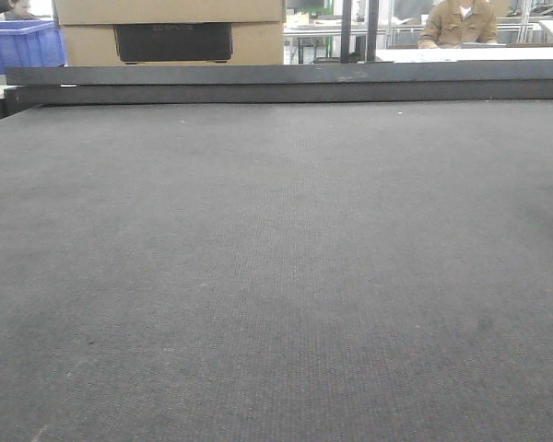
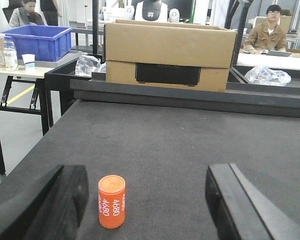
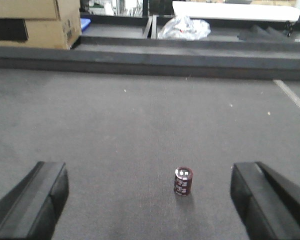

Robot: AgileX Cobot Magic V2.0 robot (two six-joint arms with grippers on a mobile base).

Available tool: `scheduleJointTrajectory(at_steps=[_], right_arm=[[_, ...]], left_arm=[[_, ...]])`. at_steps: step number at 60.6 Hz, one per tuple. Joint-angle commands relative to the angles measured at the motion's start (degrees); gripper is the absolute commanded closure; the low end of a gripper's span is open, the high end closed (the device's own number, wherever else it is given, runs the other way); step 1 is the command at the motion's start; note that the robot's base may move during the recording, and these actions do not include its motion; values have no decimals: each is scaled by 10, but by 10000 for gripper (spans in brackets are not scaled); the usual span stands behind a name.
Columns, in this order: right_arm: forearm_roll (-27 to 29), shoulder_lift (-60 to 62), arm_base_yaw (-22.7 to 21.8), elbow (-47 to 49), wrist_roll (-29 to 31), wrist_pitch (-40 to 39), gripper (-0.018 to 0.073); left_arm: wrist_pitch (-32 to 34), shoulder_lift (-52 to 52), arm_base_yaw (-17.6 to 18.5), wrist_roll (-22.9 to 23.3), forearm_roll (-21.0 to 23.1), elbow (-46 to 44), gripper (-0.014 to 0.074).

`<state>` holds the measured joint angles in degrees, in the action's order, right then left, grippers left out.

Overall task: Place cylindrical capacitor in blue bin on shelf
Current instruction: 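Grasp the dark-brown capacitor with the right gripper and lift it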

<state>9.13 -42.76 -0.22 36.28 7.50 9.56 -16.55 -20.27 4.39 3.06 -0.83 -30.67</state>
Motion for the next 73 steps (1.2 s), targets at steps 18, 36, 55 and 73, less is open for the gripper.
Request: scheduleJointTrajectory(at_steps=[18,36,55,73], right_arm=[[-5,-119,-36,-59,-1,-161,-9],[-5,-286,-69,-137,-1,-439,-9],[1,-535,-70,-61,-1,-631,-9],[-15,-663,-70,57,-1,-621,-9]], left_arm=[[7,-2,3,0,25,-5,22],[-20,-2,3,0,33,-5,-6],[-19,-2,3,0,32,-5,-6],[-18,-2,3,0,31,-5,-5]])
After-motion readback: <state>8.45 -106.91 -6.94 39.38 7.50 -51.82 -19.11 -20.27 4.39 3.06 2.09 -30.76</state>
